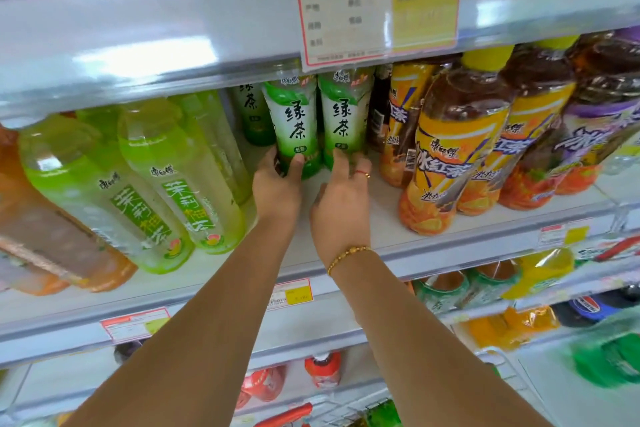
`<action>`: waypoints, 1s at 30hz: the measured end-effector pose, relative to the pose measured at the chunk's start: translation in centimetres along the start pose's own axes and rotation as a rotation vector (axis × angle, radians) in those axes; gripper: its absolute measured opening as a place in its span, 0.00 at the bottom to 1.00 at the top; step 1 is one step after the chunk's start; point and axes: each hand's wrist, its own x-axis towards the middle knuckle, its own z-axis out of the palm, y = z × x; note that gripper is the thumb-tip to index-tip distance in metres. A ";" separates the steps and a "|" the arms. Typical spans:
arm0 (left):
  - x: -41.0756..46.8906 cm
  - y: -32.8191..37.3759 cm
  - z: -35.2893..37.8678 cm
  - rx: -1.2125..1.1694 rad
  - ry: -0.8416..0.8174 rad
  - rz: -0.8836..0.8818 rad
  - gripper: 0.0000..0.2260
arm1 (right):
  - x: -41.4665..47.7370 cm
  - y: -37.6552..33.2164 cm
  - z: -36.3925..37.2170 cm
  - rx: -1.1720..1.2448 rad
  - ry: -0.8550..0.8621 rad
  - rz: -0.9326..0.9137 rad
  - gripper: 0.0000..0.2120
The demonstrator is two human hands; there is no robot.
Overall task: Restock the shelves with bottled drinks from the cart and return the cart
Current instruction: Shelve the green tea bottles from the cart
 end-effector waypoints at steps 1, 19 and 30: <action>0.2 0.1 0.1 0.010 0.001 0.006 0.17 | 0.1 0.1 0.1 -0.025 -0.061 0.020 0.33; 1.9 1.1 0.5 0.209 0.014 -0.040 0.15 | 2.8 1.2 -0.1 -0.065 -0.284 0.030 0.37; -14.7 2.7 -5.9 0.283 -0.335 0.281 0.24 | -9.5 7.0 -14.3 0.106 -0.321 -0.141 0.21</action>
